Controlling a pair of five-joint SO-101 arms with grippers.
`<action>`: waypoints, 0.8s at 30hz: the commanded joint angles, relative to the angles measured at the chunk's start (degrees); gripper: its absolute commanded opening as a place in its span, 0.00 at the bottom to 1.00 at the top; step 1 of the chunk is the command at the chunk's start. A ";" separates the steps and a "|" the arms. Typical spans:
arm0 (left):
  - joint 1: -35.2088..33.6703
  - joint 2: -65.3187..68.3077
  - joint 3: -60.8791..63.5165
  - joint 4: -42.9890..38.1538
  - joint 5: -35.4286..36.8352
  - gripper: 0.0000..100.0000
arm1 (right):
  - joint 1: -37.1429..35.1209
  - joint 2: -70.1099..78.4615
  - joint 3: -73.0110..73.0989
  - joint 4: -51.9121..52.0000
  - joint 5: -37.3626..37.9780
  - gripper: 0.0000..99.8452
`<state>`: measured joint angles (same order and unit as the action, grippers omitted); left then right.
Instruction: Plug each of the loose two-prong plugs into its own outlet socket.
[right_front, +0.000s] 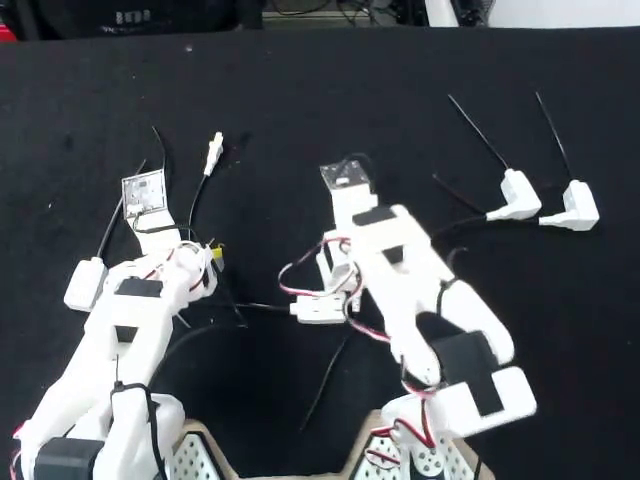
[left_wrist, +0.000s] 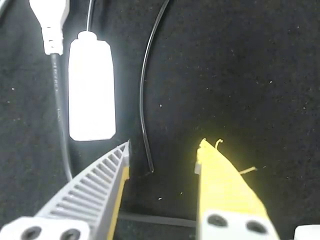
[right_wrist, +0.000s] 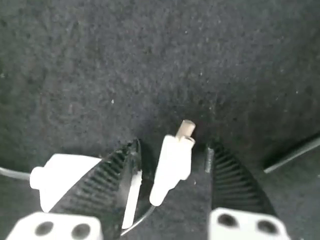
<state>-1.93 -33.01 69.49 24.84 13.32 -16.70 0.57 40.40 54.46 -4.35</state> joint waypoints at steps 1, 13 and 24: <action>-0.48 -1.58 -0.31 -1.05 0.09 0.21 | -0.70 -3.03 2.95 -4.13 -0.35 0.20; -0.48 -1.41 -0.40 -1.05 0.09 0.21 | 6.59 -5.93 -2.95 5.98 11.78 0.01; -0.48 -1.32 -0.57 -1.05 0.00 0.21 | 15.65 -20.97 -30.46 21.98 54.33 0.01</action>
<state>-1.93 -33.01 69.49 24.84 13.32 -2.29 -15.16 17.98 75.38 33.71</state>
